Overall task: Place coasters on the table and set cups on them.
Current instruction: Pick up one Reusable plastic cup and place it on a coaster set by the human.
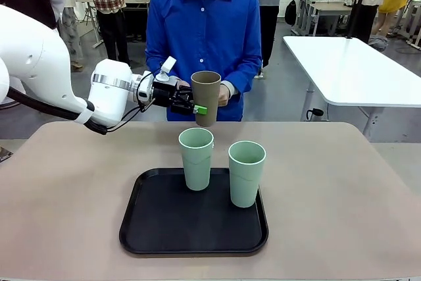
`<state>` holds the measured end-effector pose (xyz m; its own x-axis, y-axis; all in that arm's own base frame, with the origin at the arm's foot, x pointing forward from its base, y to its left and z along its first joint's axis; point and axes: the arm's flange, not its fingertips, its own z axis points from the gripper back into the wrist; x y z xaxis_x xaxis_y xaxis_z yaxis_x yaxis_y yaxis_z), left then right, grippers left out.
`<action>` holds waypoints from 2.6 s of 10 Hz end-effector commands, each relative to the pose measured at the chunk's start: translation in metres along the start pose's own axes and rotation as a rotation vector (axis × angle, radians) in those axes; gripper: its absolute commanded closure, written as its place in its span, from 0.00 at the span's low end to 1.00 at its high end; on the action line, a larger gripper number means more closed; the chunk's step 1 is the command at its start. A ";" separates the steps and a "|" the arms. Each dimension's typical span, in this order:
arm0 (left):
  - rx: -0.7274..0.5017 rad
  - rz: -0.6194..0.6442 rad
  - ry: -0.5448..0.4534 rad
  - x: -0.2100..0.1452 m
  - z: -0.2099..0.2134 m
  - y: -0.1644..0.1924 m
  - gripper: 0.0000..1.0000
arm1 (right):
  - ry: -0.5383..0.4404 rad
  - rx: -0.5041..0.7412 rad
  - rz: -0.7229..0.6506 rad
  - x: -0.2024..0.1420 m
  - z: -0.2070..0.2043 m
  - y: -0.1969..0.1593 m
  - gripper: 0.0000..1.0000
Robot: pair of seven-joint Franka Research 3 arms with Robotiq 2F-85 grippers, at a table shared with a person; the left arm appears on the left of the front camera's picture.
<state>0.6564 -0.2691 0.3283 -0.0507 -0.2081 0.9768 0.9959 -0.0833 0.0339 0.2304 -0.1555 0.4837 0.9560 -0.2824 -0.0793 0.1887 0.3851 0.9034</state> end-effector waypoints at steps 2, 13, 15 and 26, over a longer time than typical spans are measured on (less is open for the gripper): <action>-0.002 -0.026 0.031 -0.005 0.005 0.006 0.16 | 0.003 0.022 0.004 0.001 0.000 0.001 0.00; -0.047 0.091 -0.016 -0.047 0.003 -0.004 0.16 | 0.003 0.022 0.004 0.001 0.000 0.001 0.00; -0.044 0.095 -0.008 -0.051 -0.001 -0.003 0.16 | 0.003 0.022 0.004 0.001 0.000 0.001 0.00; -0.024 0.114 0.015 -0.073 0.001 0.004 0.16 | 0.003 0.022 0.004 0.001 0.000 0.001 0.00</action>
<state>0.6573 -0.2502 0.2523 0.0633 -0.2295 0.9712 0.9926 -0.0861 -0.0850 0.2304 -0.1555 0.4837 0.9560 -0.2824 -0.0793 0.1887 0.3851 0.9034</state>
